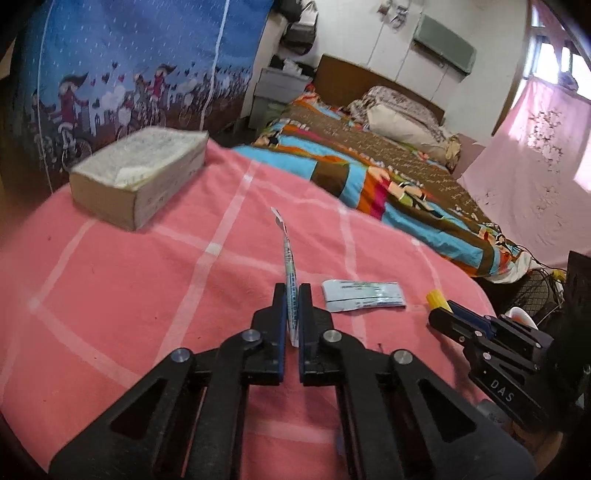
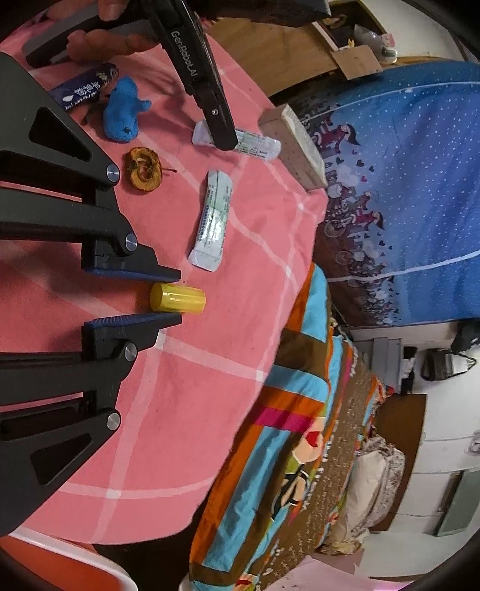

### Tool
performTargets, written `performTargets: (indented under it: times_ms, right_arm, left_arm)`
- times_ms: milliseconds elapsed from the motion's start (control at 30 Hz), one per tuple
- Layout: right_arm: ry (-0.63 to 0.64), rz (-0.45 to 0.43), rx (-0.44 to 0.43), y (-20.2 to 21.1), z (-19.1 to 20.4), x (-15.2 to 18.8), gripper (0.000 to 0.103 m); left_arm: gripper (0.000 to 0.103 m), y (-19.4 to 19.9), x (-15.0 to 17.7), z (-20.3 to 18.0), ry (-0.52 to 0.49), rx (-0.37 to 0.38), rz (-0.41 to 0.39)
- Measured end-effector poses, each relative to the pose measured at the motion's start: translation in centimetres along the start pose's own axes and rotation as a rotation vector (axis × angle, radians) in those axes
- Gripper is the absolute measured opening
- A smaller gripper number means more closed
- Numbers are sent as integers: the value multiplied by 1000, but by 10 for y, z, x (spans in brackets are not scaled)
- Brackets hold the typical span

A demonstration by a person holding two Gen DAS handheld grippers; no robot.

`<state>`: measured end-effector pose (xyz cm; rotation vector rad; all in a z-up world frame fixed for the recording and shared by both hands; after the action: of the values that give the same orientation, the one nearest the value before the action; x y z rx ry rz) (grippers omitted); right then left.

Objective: Collect trash
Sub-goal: 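Close the left tool on the white tube while the right tool grips the yellow cylinder, then carry both held items over the orange bucket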

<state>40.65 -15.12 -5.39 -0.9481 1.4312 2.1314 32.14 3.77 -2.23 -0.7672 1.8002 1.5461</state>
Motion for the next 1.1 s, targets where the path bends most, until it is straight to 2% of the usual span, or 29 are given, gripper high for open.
performTargets:
  times_ms: [133, 367, 467, 633, 833, 1100]
  right_arm:
    - [13, -65, -11, 12, 2, 0, 14]
    - [48, -292, -42, 55, 9, 5, 14]
    - [35, -396, -73, 75, 5, 6, 14]
    - [36, -533, -112, 103, 5, 10, 14]
    - [71, -661, -117, 133, 8, 14, 14]
    - [37, -766, -112, 166, -7, 13, 14]
  left_arm:
    - [8, 15, -3, -9, -50, 0, -83]
    - [8, 55, -4, -33, -186, -45, -291]
    - [8, 68, -3, -40, -226, -64, -352]
    - [8, 88, -2, -52, -282, -55, -435]
    - [9, 111, -2, -68, -311, -19, -521]
    - [9, 124, -11, -110, -412, -4, -569]
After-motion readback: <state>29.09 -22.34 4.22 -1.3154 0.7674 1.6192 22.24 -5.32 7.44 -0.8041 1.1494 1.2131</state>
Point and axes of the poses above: each gripper's, at about its wrist camera, not at the fingertips, and y roughly against the way its jaws point, z to its left, x to its underside, the point moved 2 cm from there along -y, roughly the way its jaws point, and after that the axes turned 13 degrees about -y, right-handed, at the moved point
